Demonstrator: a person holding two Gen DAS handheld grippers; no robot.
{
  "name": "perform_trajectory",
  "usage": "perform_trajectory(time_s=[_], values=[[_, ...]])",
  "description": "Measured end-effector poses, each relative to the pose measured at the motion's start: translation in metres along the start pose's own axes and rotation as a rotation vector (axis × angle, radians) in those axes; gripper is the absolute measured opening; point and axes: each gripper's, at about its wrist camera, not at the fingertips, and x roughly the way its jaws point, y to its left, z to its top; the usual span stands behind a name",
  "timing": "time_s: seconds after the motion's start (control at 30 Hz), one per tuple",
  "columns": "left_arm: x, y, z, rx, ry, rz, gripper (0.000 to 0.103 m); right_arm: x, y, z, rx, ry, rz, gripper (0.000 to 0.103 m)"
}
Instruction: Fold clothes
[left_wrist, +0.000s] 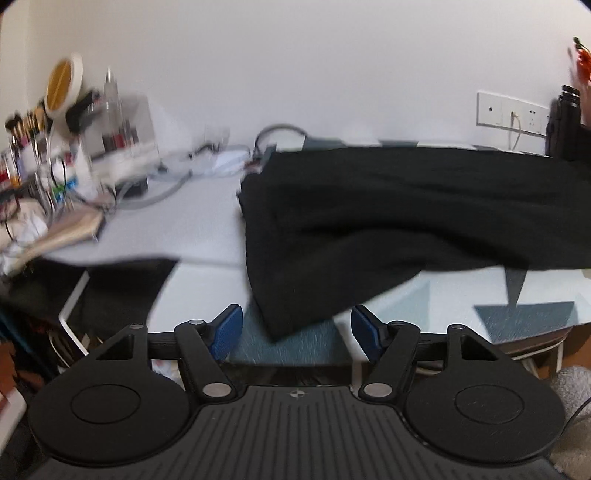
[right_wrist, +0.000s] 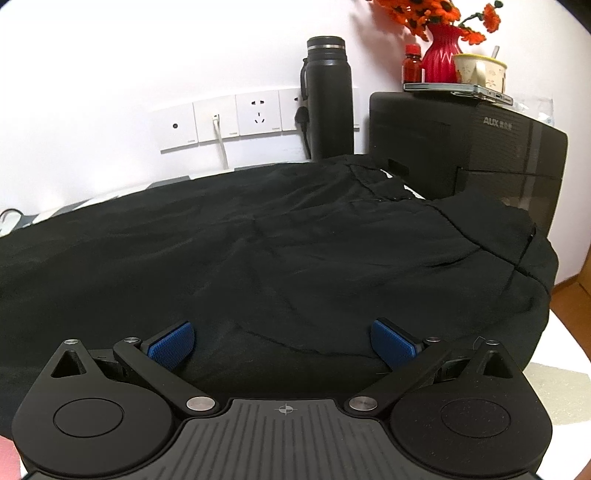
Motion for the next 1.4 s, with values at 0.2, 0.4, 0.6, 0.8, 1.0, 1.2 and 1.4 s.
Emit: perform_trajectory(time_s=[0.2,0.4,0.6,0.8,1.0,1.2,1.4], values=[[0.01,0.006,0.0,-0.069,-0.053,-0.025,0.019,-0.004,-0.003,0.001,0.017,0.005,0.013,0.102],[-0.018,0.02,0.008,-0.179,-0.176,-0.105,0.007,-0.016,-0.003,0.007,0.05,0.037,0.028,0.102],[-0.054,0.056,0.01,-0.319,-0.313,-0.11,0.006,-0.051,-0.007,0.02,0.127,-0.033,0.082,0.102],[-0.028,0.05,-0.013,-0.354,-0.24,-0.085,0.007,-0.081,-0.042,0.017,0.196,-0.08,0.022,0.102],[-0.033,0.055,-0.032,-0.451,-0.284,-0.099,0.007,-0.11,-0.111,0.009,0.346,-0.088,0.028,0.102],[-0.038,0.056,-0.033,-0.48,-0.331,-0.101,0.007,-0.113,-0.139,-0.006,0.42,-0.047,0.157,0.096],[-0.037,0.057,-0.031,-0.484,-0.333,-0.102,0.007,-0.085,-0.132,-0.015,0.448,0.017,0.158,0.067]])
